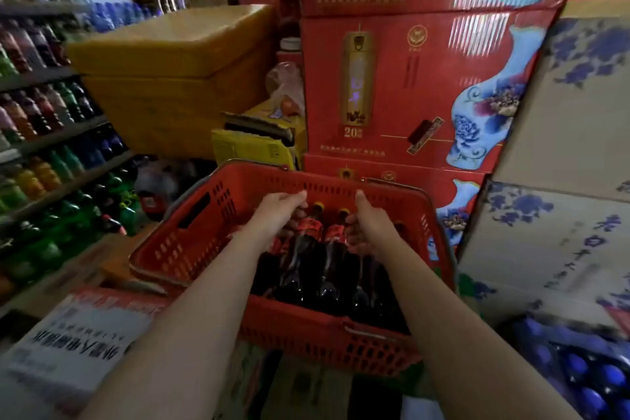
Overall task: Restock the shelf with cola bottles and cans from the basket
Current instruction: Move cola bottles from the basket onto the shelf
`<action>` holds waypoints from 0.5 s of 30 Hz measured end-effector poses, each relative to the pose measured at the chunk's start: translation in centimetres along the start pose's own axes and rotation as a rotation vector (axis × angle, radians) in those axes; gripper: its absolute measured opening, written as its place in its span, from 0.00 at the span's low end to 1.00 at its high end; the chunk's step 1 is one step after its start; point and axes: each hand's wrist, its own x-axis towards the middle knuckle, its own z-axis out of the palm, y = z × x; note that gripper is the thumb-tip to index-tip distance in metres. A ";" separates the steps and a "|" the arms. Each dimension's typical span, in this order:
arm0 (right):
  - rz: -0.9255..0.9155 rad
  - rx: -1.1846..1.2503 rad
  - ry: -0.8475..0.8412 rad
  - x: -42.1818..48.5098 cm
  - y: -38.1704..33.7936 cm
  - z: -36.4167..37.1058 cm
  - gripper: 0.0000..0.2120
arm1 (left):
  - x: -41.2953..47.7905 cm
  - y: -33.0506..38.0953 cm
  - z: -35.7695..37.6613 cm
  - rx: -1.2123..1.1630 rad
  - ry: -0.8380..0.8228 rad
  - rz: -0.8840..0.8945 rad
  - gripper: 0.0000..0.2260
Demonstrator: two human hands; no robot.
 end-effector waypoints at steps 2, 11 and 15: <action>0.081 -0.150 0.004 0.4 -0.2 1.0 0.34 | 1.7 -0.5 -0.1 0.117 -0.029 -0.070 0.17; 0.110 -0.708 0.145 0.8 -0.4 3.5 0.31 | 5.6 -3.5 0.1 0.540 -0.339 -0.255 0.41; 0.156 -0.804 0.141 0.7 0.0 4.1 0.31 | 5.2 -2.9 0.1 0.555 -0.418 -0.344 0.31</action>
